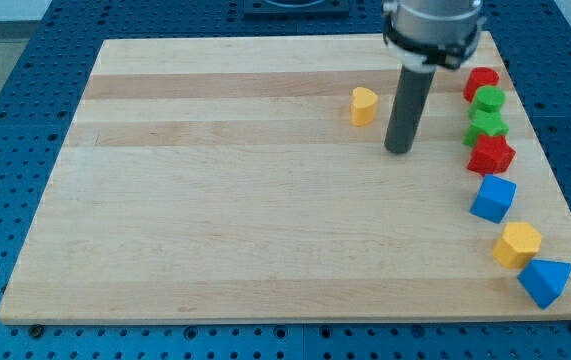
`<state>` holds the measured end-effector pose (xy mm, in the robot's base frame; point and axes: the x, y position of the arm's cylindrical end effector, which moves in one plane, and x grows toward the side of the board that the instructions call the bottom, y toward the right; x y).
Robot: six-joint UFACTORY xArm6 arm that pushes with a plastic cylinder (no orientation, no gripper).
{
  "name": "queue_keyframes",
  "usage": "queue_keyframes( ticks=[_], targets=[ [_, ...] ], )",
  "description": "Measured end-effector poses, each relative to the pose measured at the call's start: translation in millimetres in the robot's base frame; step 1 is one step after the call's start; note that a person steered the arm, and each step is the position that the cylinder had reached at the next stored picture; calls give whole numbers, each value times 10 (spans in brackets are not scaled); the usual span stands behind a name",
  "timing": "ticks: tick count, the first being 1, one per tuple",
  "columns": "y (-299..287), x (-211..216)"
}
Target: Push the red circle into the yellow heart
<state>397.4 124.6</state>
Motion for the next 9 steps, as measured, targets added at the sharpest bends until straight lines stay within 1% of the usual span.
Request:
queue_keyframes(
  ticks=[1,2,3,4,5,6,7,8,9],
  targets=[
    [-4,-173],
    [-119,-1190],
    [329,-1940],
    [375,-2060],
    [473,-2060],
    [1114,-1927],
    [1524,-1827],
    [1873,-1625],
    [2178,-1187]
  ],
)
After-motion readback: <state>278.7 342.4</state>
